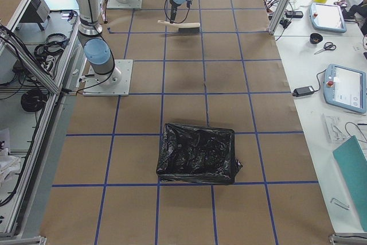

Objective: Sweep and dump trash in nearest bin
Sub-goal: 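Lower the brush onto the table and open the right gripper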

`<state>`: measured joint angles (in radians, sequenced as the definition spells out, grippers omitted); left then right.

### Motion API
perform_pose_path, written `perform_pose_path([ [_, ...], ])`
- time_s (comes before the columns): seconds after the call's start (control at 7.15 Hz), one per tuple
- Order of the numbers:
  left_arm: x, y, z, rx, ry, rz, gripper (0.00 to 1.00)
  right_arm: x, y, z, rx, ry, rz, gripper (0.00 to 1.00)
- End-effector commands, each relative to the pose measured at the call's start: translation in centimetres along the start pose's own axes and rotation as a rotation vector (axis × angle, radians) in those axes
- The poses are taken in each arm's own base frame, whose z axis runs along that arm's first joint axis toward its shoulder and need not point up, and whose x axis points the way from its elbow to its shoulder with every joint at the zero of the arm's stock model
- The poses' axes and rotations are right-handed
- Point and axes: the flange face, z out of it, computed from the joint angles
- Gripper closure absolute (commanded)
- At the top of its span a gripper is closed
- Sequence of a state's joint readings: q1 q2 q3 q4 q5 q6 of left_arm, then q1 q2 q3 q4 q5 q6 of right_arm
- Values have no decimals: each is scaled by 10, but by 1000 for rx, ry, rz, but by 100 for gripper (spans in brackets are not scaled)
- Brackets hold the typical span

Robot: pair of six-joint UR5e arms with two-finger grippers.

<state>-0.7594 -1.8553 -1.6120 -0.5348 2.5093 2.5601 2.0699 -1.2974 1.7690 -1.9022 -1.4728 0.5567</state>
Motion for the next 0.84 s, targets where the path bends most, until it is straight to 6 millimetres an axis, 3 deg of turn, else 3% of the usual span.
perform_pose_path([
  [0.0, 4, -1, -7, -15, -6, 42, 100, 5, -7, -105, 50, -33, 2, 22],
  [0.14, 5, 0, -8, -17, -7, 40, 100, 12, 13, -167, 76, -50, -22, 21],
  [0.28, 5, -1, -8, -15, -10, 40, 100, 19, 34, -207, 71, -44, -27, 21],
  [0.42, 6, -1, -7, -15, -6, 45, 100, 21, 49, -218, 46, -27, -35, 22],
  [0.7, 21, 12, 15, -10, 36, 36, 100, 39, 32, -216, 38, -15, -104, 21],
])
